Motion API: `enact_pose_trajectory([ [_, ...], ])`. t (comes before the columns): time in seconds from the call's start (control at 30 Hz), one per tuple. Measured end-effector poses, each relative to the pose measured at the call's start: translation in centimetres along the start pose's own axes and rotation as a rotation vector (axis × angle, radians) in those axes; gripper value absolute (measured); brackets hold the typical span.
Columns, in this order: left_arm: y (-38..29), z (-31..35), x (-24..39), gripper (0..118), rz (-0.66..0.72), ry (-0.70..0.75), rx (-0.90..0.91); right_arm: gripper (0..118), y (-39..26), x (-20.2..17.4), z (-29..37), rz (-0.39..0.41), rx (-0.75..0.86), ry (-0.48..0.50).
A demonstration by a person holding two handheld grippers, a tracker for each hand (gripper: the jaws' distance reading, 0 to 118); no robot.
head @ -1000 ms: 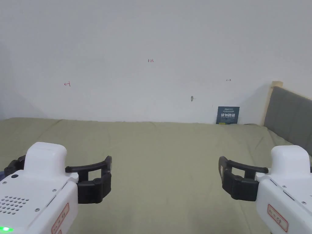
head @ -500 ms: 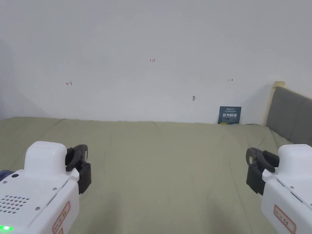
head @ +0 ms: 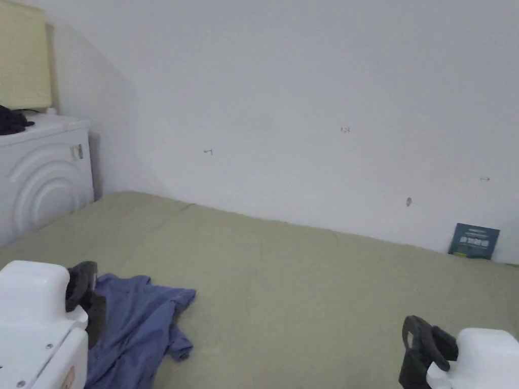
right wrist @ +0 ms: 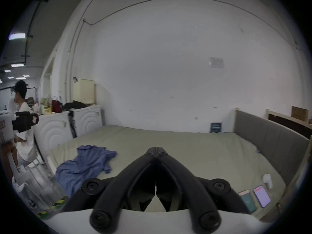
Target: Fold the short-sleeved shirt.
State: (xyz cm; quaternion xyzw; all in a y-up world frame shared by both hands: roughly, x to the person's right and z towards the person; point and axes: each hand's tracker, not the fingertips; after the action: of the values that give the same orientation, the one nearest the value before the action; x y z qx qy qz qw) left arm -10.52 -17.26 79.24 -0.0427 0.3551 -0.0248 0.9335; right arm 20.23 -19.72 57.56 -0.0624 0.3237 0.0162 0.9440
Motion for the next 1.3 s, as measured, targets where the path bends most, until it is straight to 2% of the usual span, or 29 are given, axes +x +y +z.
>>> enact_pose_trajectory([
  [0.07,-1.0,1.1,-3.0,0,0.025,0.091,-0.014,0,0.0,-2.4,-1.2,0.004,-0.002,0.106],
  [0.17,-1.7,1.0,-6.1,0,-0.009,0.171,-0.078,0,-0.4,-5.7,-3.3,-0.002,-0.017,0.259],
  [0.27,-1.4,-1.8,-7.5,0,-0.025,0.179,-0.155,0,-0.8,-7.9,-5.2,0.059,-0.043,0.286],
  [0.33,-1.5,-5.7,-8.1,0,0.006,0.106,-0.257,0,-1.0,-8.7,-6.3,0.060,-0.071,0.316],
  [0.47,-5.7,-19.6,-8.5,2,0.156,-0.142,-0.731,0,-2.4,-9.2,-8.0,0.076,-0.100,0.325],
  [0.57,-10.3,-28.3,-6.8,11,0.115,-0.114,-0.905,0,-4.0,-8.6,-9.1,0.059,-0.145,0.333],
  [0.67,-15.0,-35.8,-5.3,11,0.252,-0.168,-1.015,0,-5.7,-7.4,-10.6,0.050,-0.199,0.296],
  [0.73,-17.1,-38.8,-4.9,13,0.292,-0.163,-1.021,0,-6.5,-6.4,-11.5,0.050,-0.212,0.278],
  [0.77,-18.0,-40.4,-4.7,33,0.277,-0.158,-0.993,0,-6.8,-5.8,-11.9,0.047,-0.215,0.268],
  [0.8,-19.1,-42.1,-4.3,97,0.229,-0.110,-1.013,0,-7.2,-5.3,-12.4,0.054,-0.224,0.254],
  [0.83,-20.2,-43.4,-3.9,118,0.174,-0.069,-1.023,0,-7.5,-4.9,-12.9,0.063,-0.235,0.239],
  [0.87,-20.9,-42.6,-3.5,114,0.126,-0.038,-1.034,0,-7.9,-4.5,-13.5,0.069,-0.258,0.223],
  [0.9,-21.5,-44.0,-3.0,115,0.053,-0.036,-0.910,0,-8.3,-4.0,-14.0,0.062,-0.277,0.217],
  [0.97,-23.2,-44.7,-2.5,115,-0.014,0.025,-0.956,0,-9.1,-3.2,-14.7,0.059,-0.304,0.198],
  [1.1,-26.2,-47.0,-3.0,115,0.035,0.016,-0.984,0,-10.4,-2.1,-16.0,0.068,-0.348,0.166],
  [1.17,-26.9,-47.6,-2.3,115,0.073,-0.044,-0.994,0,-10.7,-1.9,-16.1,0.071,-0.358,0.153],
  [1.23,-27.4,-47.4,-0.9,115,0.001,-0.085,-1.009,0,-11.0,-1.6,-16.1,0.068,-0.365,0.135],
  [1.27,-28.0,-47.7,-0.7,113,-0.095,-0.034,-1.025,0,-11.1,-1.4,-16.0,0.059,-0.368,0.131],
  [1.3,-27.9,-47.9,-0.9,104,-0.040,-0.042,-1.034,0,-11.1,-1.3,-15.8,0.048,-0.372,0.126],
])
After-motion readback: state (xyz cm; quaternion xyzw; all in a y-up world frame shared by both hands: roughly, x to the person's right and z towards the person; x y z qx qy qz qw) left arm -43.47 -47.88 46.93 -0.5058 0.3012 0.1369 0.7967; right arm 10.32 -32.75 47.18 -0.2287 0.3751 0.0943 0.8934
